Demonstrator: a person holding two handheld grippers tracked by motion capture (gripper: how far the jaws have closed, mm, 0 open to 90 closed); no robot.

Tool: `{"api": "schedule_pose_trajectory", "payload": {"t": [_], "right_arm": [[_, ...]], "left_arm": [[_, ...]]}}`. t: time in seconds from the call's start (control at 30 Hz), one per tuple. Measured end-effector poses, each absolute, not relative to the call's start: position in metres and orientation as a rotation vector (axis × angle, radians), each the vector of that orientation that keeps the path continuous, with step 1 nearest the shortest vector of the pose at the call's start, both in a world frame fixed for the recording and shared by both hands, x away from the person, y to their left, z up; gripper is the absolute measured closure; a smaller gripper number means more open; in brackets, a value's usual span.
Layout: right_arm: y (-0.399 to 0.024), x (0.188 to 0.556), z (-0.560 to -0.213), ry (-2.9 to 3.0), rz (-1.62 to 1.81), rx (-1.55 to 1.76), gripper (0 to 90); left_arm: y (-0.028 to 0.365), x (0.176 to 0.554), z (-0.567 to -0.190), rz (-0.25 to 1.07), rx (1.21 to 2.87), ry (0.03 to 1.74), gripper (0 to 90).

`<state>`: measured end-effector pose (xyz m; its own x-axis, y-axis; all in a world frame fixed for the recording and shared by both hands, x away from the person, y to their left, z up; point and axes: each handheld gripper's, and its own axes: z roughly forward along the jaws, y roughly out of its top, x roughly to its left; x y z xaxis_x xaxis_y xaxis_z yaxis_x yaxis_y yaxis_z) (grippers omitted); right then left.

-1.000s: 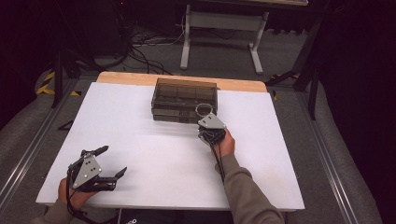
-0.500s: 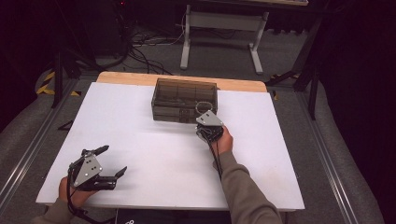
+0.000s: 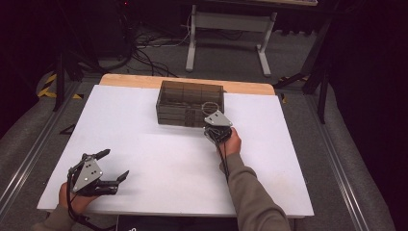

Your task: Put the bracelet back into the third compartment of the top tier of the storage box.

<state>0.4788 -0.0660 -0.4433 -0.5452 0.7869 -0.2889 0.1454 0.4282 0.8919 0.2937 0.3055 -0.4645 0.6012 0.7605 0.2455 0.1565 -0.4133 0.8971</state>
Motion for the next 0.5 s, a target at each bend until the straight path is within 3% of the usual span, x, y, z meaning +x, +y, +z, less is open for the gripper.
{"api": "schedule_pose_trajectory", "payload": {"t": [0.5], "right_arm": [[-0.0639, 0.4791, -0.4442, 1.965, 1.124, 0.784, 90.0]], "left_arm": [[0.3069, 0.2951, -0.4675, 0.813, 1.917, 0.737, 10.6]]}}
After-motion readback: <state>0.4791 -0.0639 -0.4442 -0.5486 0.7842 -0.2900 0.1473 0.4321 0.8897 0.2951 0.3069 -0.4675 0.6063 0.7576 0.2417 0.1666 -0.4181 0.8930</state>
